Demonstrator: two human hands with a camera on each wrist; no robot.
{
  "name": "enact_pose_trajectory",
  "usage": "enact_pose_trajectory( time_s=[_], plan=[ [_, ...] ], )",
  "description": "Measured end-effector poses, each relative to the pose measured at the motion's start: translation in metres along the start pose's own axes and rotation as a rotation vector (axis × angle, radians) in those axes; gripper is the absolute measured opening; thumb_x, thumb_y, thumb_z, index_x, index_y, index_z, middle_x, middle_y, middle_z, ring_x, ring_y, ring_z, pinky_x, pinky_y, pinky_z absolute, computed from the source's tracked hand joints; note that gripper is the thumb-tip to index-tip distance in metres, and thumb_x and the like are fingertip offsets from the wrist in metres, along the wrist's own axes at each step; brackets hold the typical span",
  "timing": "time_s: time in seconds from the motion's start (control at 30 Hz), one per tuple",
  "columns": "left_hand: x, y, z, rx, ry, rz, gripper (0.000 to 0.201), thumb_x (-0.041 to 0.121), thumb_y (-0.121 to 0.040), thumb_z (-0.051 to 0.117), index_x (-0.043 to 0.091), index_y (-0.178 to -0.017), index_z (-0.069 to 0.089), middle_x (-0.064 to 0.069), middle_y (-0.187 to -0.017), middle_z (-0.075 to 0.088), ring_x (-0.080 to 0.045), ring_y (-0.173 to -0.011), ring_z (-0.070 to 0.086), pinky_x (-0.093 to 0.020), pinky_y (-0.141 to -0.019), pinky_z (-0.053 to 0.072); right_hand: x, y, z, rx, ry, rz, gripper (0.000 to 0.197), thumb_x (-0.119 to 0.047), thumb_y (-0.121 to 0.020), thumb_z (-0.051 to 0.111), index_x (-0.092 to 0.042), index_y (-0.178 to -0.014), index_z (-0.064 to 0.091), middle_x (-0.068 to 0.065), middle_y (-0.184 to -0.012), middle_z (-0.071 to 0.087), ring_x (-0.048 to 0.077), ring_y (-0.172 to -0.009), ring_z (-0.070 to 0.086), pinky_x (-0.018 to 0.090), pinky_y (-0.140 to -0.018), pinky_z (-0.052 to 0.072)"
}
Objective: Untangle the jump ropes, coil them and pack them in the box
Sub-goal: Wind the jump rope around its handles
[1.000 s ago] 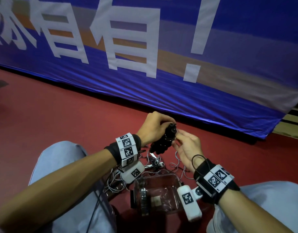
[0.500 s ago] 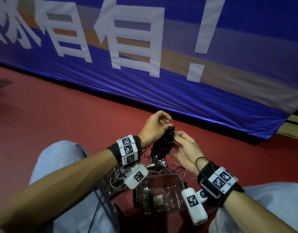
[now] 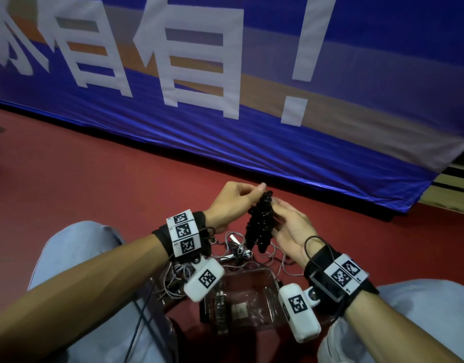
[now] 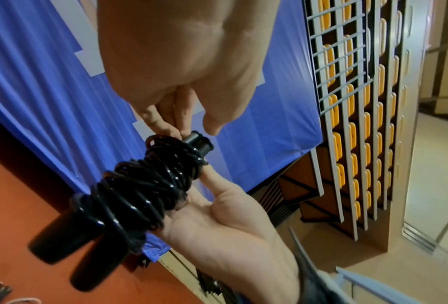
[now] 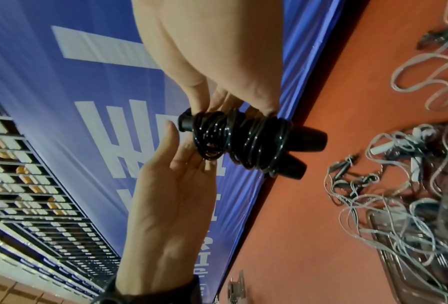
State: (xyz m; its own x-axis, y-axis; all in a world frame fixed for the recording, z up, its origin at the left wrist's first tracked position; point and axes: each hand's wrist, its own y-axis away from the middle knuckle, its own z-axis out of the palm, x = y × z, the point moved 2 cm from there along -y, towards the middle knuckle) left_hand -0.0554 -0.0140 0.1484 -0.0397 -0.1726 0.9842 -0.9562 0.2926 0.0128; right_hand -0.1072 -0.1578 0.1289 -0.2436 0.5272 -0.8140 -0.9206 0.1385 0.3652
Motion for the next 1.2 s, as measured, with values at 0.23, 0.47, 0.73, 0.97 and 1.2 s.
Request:
enact_pose_trajectory(
  time_s=[0.23, 0.47, 0.73, 0.97, 1.2],
  plan=[
    [0.001, 0.000, 0.007, -0.058, 0.059, 0.049, 0.034, 0.036, -0.092, 0.071, 0.004, -0.101, 0.074, -0.008, -0.092, 0.076, -0.015, -0.082, 0.072, -0.026, -0.076, 0.056, 0.007, 0.009, 0.007, 0.009, -0.136, -0.019, 0.037, -0.007, -0.097, 0.063, -0.001, -0.133, 0.059, 0.024, -0.124, 0.068, 0.030, -0.105, 0.068, 0.044, -0.096, 0.057],
    [0.006, -0.003, 0.002, -0.067, 0.060, 0.037, 0.051, 0.046, -0.094, 0.066, -0.004, -0.092, 0.073, -0.013, -0.079, 0.072, -0.016, -0.073, 0.065, -0.028, -0.074, 0.052, 0.011, 0.014, 0.020, 0.002, -0.157, -0.111, 0.049, -0.028, -0.086, 0.073, -0.006, -0.129, 0.065, 0.022, -0.129, 0.067, 0.033, -0.110, 0.067, 0.056, -0.109, 0.047],
    [0.004, 0.000, 0.006, -0.121, 0.155, -0.052, 0.055, 0.050, -0.090, 0.066, -0.004, -0.091, 0.072, -0.007, -0.077, 0.069, -0.012, -0.068, 0.060, -0.022, -0.071, 0.048, 0.008, 0.014, 0.016, 0.046, -0.191, -0.029, 0.044, -0.023, -0.095, 0.069, -0.004, -0.134, 0.059, 0.025, -0.123, 0.069, 0.029, -0.085, 0.071, 0.035, -0.057, 0.060],
    [0.005, -0.003, 0.010, -0.182, 0.116, -0.094, 0.066, 0.054, -0.095, 0.059, -0.010, -0.108, 0.067, -0.012, -0.091, 0.069, -0.017, -0.079, 0.061, -0.027, -0.083, 0.050, 0.005, 0.010, 0.015, 0.036, -0.169, -0.026, 0.037, -0.023, -0.091, 0.073, -0.006, -0.123, 0.065, 0.019, -0.108, 0.074, 0.027, -0.084, 0.074, 0.035, -0.068, 0.061],
    [0.003, -0.004, 0.015, -0.200, 0.216, -0.136, 0.083, 0.065, -0.086, 0.065, -0.014, -0.112, 0.060, -0.015, -0.093, 0.060, -0.024, -0.085, 0.053, -0.038, -0.082, 0.042, 0.001, 0.007, 0.013, 0.050, -0.169, -0.032, 0.056, -0.024, -0.084, 0.078, 0.003, -0.130, 0.064, 0.027, -0.125, 0.068, 0.043, -0.116, 0.067, 0.053, -0.098, 0.054]
  ],
)
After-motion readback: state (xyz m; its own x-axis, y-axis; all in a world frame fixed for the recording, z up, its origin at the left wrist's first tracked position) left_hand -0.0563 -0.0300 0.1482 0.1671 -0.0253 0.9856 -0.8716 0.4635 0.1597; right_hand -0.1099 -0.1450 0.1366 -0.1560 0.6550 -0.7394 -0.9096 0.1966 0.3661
